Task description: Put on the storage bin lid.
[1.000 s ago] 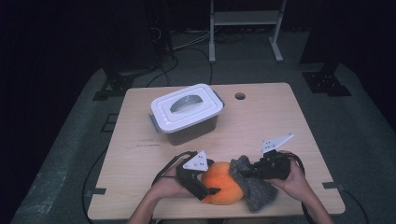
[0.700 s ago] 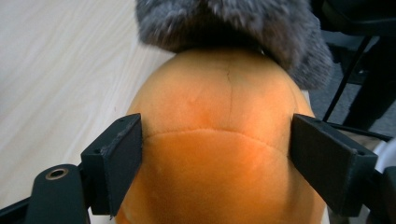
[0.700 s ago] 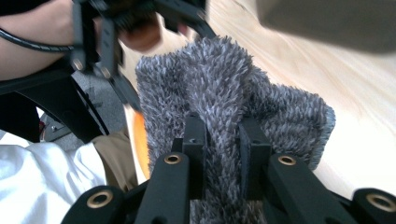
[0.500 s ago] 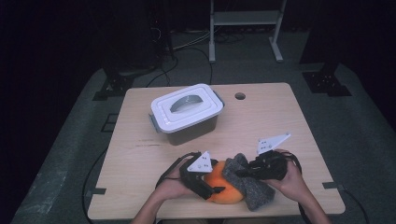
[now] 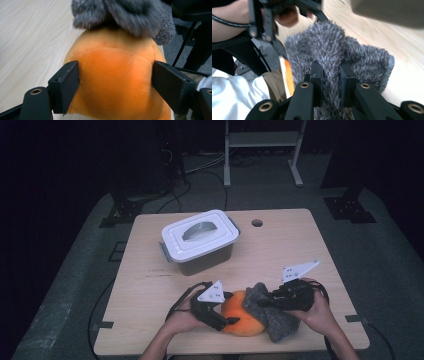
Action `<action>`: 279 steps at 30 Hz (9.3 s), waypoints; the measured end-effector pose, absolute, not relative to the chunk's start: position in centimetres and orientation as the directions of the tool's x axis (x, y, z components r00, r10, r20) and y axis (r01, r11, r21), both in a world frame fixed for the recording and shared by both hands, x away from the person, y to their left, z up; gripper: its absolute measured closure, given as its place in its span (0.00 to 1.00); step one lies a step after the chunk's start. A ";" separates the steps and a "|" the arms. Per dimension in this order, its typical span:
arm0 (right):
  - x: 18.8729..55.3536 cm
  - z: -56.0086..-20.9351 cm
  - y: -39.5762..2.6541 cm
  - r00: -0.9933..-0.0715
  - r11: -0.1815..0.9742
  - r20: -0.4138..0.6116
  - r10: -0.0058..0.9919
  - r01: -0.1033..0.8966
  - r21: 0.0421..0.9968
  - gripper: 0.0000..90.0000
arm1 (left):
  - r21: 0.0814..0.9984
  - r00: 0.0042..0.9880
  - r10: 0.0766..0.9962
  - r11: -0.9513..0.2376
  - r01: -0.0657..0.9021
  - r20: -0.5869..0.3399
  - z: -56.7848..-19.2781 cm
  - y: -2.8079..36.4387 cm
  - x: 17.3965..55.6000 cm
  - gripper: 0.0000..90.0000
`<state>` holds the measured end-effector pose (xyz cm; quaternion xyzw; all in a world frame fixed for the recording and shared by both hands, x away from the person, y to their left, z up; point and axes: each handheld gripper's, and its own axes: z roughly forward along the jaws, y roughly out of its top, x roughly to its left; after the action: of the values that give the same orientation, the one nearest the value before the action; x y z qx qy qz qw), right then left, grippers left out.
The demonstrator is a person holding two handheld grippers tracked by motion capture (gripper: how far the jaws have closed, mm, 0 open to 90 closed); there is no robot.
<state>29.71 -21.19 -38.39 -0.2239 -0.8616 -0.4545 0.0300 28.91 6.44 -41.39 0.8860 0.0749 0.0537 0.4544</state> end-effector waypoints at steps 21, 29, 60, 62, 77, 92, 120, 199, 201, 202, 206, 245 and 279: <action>29.5 -37.6 -21.7 -0.901 0.513 0.248 0.355 0.410 0.754 0.85 | 0.788 0.986 0.166 -0.607 0.102 0.000 -42.1 6.3 29.0 0.23; 30.1 -38.7 -21.5 -0.888 0.525 0.262 0.377 0.438 0.729 0.85 | 0.785 0.982 0.184 -0.602 0.142 -0.036 -42.2 6.0 29.2 0.09; 29.1 -35.8 -19.8 -0.916 0.451 0.245 0.318 0.373 0.811 0.86 | 0.808 0.979 0.163 -0.589 -0.003 0.123 -39.2 5.1 27.5 0.33; 28.6 -35.7 -18.7 -0.928 0.496 0.209 0.309 0.344 0.797 0.86 | 0.793 0.977 0.154 -0.609 -0.025 0.149 -39.2 4.9 27.2 0.32; 30.3 -37.2 -22.2 -0.881 0.498 0.267 0.391 0.447 0.743 0.86 | 0.809 0.984 0.142 -0.588 -0.007 0.112 -39.6 5.3 27.5 0.24; 29.1 -37.3 -20.9 -0.906 0.540 0.244 0.345 0.404 0.738 0.86 | 0.816 0.985 0.158 -0.577 0.030 0.075 -39.6 5.3 27.4 0.26; 28.0 -35.8 -19.4 -0.934 0.544 0.195 0.299 0.335 0.769 0.86 | 0.822 0.984 0.163 -0.569 0.035 0.071 -39.9 4.2 27.1 0.18; 29.7 -40.0 -20.3 -0.900 0.499 0.272 0.340 0.418 0.759 0.86 | 0.762 0.975 0.217 -0.639 0.106 0.046 -41.1 7.1 29.5 0.15; 29.6 -40.5 -19.6 -0.905 0.526 0.267 0.332 0.412 0.744 0.85 | 0.747 0.976 0.217 -0.654 0.125 0.027 -40.9 7.1 29.7 0.10; 29.6 -40.8 -19.4 -0.905 0.528 0.281 0.320 0.417 0.740 0.85 | 0.746 0.974 0.224 -0.649 0.153 -0.005 -41.0 7.1 29.7 0.07; 29.0 -40.7 -19.0 -0.914 0.555 0.279 0.294 0.401 0.729 0.85 | 0.722 0.969 0.242 -0.661 0.204 -0.053 -41.3 6.8 29.9 0.07; 30.3 -40.9 -20.6 -0.880 0.456 0.321 0.349 0.459 0.762 0.84 | 0.785 0.980 0.200 -0.604 0.140 -0.020 -41.4 7.9 30.0 0.17; 31.8 -42.8 -23.6 -0.832 0.446 0.380 0.404 0.542 0.712 0.84 | 0.815 0.979 0.204 -0.568 0.117 0.001 -42.4 8.0 30.2 0.24</action>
<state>31.78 -23.62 -42.76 -0.2791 -0.8469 -0.4460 0.0773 30.17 7.99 -42.40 0.8841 0.0908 0.0473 0.4560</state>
